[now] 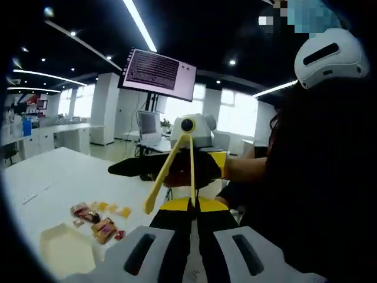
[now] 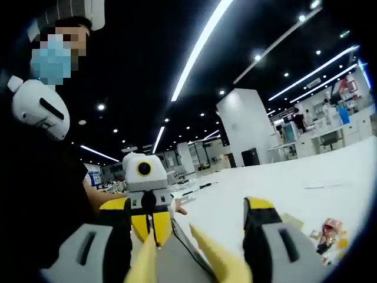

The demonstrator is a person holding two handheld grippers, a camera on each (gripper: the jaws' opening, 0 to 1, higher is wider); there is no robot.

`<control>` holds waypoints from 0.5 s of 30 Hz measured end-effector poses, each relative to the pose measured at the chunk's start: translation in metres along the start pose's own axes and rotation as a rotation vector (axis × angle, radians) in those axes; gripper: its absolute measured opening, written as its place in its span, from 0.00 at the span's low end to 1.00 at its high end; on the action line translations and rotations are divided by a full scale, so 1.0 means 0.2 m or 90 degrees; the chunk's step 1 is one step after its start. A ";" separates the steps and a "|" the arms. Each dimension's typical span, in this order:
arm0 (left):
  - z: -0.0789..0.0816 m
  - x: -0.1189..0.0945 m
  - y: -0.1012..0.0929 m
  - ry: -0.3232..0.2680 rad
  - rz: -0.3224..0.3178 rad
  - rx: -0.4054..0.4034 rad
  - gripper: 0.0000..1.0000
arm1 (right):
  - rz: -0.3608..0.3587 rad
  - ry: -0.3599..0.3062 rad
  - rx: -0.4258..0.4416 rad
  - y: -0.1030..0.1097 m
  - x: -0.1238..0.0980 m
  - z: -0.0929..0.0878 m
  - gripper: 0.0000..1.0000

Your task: Place the target food into the container with the food tongs after gripping and lifting it, then release it inside without dropping or visibly crushing the food.

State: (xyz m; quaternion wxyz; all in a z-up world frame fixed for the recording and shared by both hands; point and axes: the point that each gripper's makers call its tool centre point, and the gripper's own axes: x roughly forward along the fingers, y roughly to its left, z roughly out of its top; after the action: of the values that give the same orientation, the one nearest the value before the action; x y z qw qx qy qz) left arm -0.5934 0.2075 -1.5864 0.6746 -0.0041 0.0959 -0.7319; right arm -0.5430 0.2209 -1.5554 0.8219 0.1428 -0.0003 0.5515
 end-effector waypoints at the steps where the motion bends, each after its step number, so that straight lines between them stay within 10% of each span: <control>1: 0.01 0.00 0.00 -0.006 0.001 0.000 0.00 | 0.003 -0.005 0.002 0.00 0.00 0.01 0.76; 15: 0.06 -0.01 -0.02 -0.022 -0.009 0.004 0.00 | 0.016 -0.005 -0.003 0.05 0.03 0.02 0.74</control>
State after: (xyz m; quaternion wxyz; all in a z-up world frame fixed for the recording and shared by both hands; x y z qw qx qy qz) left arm -0.5951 0.2077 -1.5742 0.6709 -0.0154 0.0821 -0.7368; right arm -0.5487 0.2284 -1.5494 0.8150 0.1429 -0.0071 0.5615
